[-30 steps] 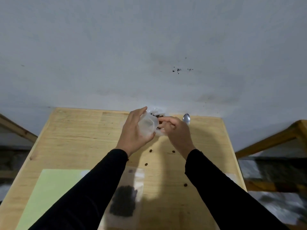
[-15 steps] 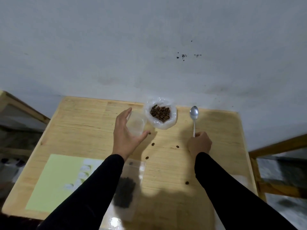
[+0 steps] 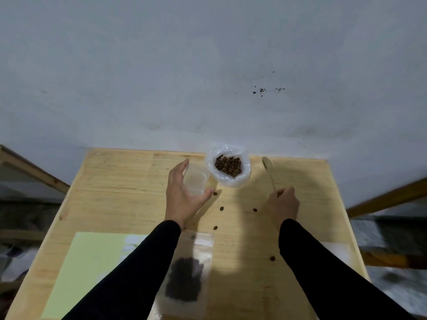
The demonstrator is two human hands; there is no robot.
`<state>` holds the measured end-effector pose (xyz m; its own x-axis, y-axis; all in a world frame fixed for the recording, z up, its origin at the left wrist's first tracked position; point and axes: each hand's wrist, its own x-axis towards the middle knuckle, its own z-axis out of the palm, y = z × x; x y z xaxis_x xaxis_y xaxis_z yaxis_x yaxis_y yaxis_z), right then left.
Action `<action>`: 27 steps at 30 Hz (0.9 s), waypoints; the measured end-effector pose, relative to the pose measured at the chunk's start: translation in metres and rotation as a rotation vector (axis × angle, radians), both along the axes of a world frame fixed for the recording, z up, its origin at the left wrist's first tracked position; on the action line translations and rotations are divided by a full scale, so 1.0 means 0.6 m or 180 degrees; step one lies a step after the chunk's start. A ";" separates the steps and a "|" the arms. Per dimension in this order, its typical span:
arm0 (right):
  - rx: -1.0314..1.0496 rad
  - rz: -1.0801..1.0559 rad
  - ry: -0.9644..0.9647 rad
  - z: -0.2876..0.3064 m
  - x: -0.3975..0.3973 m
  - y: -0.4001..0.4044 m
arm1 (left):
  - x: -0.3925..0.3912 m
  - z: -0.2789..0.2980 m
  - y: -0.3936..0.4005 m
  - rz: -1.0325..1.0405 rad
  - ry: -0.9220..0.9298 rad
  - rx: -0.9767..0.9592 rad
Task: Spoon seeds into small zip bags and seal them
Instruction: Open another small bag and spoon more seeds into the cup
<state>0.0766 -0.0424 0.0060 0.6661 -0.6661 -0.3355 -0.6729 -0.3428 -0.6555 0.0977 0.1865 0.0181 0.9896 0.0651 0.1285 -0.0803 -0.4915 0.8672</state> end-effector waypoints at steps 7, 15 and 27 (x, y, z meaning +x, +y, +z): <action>-0.0317 0.0035 -0.1617 0.066 -0.005 0.017 | 0.025 -0.016 0.007 -0.0174 0.0173 -0.0240; -0.0695 0.0596 -0.1723 0.049 0.019 0.058 | 0.039 -0.029 0.011 -0.0326 0.0483 -0.0444; 0.1691 -0.0991 -0.1258 -0.019 0.064 0.062 | 0.044 -0.038 0.016 -0.0611 0.0643 -0.0144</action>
